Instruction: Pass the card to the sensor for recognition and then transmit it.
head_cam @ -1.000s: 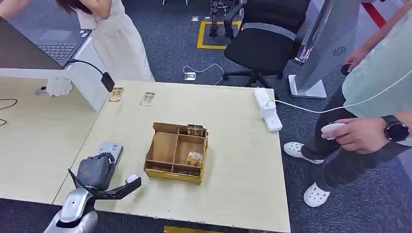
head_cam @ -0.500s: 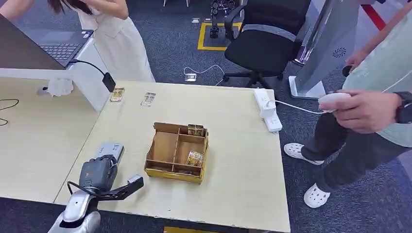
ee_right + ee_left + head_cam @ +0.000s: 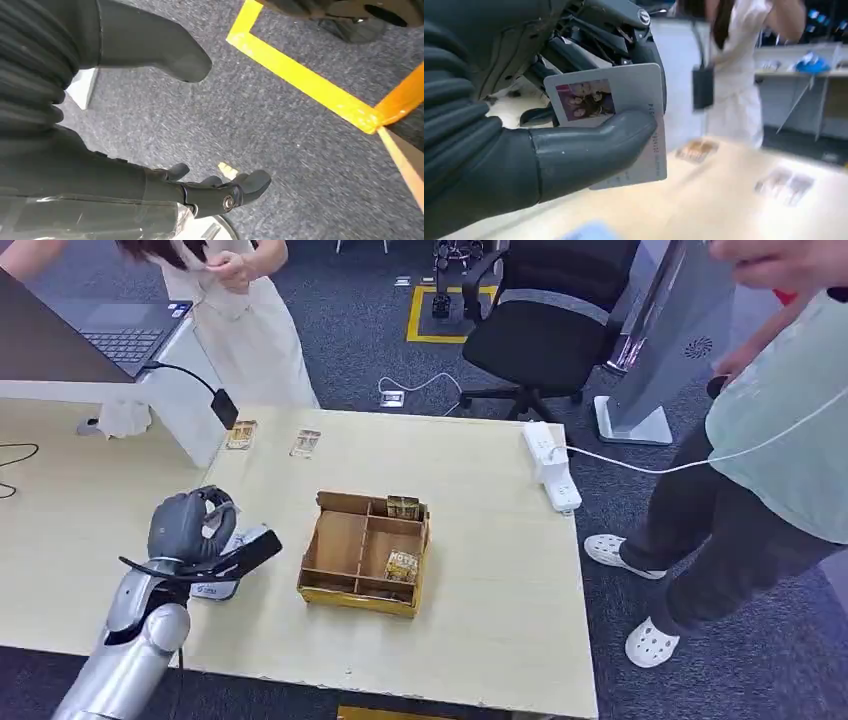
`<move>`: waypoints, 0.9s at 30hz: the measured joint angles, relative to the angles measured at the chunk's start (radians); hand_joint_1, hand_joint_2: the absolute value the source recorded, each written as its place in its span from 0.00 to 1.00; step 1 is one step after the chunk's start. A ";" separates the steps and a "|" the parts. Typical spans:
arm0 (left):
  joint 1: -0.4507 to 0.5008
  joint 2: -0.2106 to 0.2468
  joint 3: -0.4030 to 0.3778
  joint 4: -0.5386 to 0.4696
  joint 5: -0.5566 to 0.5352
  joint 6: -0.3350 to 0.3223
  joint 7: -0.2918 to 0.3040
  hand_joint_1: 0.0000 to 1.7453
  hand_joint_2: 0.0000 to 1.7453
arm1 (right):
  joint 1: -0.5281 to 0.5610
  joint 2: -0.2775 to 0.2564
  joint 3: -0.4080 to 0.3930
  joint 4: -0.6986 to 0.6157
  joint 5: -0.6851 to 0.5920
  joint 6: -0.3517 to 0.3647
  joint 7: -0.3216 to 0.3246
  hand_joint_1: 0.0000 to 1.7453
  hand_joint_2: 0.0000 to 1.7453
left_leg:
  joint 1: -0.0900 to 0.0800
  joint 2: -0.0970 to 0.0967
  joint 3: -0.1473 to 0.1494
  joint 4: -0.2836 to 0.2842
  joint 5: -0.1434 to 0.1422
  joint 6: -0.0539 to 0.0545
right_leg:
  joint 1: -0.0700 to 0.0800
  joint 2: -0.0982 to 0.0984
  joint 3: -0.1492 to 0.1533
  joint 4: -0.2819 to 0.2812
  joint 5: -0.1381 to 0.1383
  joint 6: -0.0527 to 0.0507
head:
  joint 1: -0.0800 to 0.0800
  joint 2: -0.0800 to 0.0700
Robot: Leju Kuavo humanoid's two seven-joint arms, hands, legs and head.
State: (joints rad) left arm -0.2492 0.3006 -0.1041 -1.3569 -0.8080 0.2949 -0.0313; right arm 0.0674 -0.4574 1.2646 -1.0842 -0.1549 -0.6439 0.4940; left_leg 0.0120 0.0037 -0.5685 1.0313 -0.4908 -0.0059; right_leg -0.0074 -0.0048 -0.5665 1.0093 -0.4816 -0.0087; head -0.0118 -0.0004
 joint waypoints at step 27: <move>-0.277 0.032 -0.097 -0.025 0.148 -0.019 -0.043 1.00 1.00 | -0.012 0.013 -0.030 0.058 0.041 0.050 -0.058 0.00 1.00 | 0.000 0.002 -0.003 0.000 0.000 0.000 | 0.000 0.003 -0.004 0.000 0.000 0.000 | 0.000 0.000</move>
State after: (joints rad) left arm -0.5261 0.3323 -0.2014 -1.3817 -0.6603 0.2762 -0.0744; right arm 0.0550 -0.4448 1.2345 -1.0258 -0.1141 -0.5943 0.4364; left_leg 0.0118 0.0059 -0.5716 1.0317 -0.4910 -0.0058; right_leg -0.0077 -0.0015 -0.5708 1.0092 -0.4813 -0.0084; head -0.0118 -0.0004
